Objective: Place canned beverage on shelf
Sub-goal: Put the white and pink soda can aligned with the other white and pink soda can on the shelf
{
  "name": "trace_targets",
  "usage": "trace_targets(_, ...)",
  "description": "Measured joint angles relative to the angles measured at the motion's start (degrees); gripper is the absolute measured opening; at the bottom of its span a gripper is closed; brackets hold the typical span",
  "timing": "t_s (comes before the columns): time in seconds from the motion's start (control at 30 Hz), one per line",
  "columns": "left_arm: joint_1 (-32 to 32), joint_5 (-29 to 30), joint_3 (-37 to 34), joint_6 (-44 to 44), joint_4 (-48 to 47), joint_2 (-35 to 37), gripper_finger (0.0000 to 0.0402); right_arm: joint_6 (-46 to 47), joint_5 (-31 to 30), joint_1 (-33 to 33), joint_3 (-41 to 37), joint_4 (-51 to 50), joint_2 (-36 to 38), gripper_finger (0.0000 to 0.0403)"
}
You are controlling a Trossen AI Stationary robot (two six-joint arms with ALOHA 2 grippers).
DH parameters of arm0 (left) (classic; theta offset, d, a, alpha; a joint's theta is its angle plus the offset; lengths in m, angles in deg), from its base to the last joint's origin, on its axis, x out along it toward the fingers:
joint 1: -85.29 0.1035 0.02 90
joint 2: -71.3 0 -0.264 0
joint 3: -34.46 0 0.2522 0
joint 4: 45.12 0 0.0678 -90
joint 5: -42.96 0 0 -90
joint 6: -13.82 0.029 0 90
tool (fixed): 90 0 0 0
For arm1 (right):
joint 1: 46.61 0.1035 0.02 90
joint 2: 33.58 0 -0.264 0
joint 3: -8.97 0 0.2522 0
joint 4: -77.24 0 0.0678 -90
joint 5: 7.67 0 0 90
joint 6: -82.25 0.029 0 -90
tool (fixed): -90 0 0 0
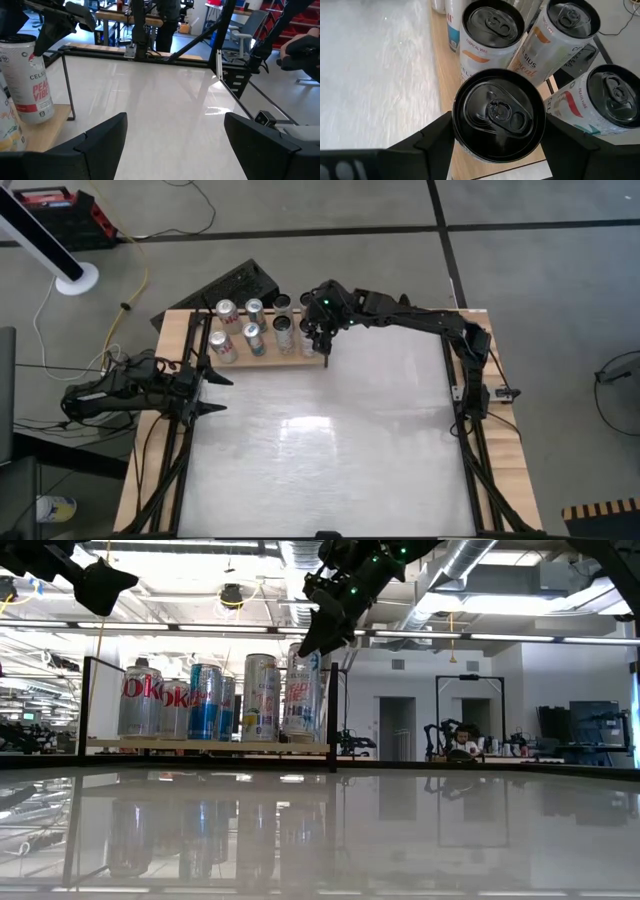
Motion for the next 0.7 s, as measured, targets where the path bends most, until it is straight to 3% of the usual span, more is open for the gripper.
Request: trace_targets(0.7, 0.0, 0.0, 0.0, 0.0, 0.0, 0.0, 0.0318, 1.1, 0.0, -0.3, -0.3, -0.5, -0.1, 0.0274)
